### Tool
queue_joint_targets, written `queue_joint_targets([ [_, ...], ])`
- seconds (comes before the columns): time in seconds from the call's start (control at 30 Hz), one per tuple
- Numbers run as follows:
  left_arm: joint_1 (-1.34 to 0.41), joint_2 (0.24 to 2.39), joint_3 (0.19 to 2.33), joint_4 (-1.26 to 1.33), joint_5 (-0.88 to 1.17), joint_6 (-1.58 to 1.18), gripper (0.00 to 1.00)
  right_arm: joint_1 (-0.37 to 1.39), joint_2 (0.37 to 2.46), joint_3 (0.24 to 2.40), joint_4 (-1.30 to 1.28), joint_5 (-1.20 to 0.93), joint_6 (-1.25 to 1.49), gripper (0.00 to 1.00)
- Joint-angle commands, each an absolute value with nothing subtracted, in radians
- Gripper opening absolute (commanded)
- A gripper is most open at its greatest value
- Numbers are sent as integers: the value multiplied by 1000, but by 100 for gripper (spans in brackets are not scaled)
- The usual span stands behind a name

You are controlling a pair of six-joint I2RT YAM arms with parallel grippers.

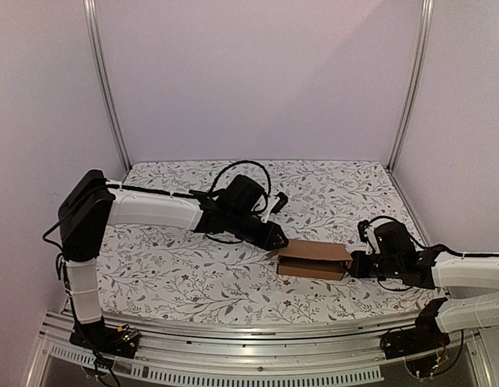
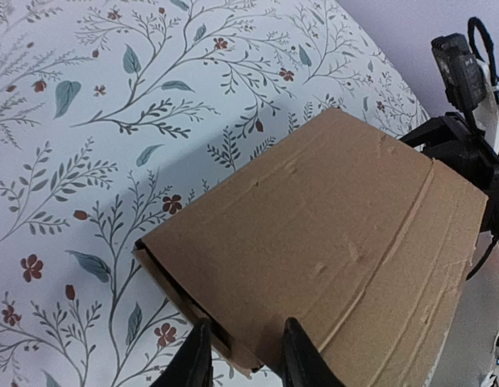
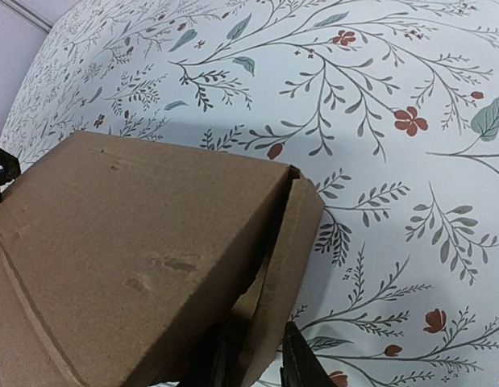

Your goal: Fold the paper box

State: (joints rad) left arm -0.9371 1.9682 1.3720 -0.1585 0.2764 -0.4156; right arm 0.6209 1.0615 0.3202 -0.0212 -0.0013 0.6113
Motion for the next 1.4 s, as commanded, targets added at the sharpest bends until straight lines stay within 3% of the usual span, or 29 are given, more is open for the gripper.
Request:
queue_joint_targets([
  [0.0,-960,2025,1327,-148,285,-401,28,626,1082,330,-85,42,596,21],
  [0.57,-963,2014,1280,-141,249,-400,27,645,994,436,-260,156,556,30],
  [0.83,-962,2008,1278,-140,243,-397,26,668,975,454,-258,141,569,27],
  [1.17,-963,2003,1273,-137,243,-398,26,706,1122,414,-96,112,625,21],
  [1.37,-963,1993,1263,-140,237,-394,26,709,1093,422,-176,168,621,20],
])
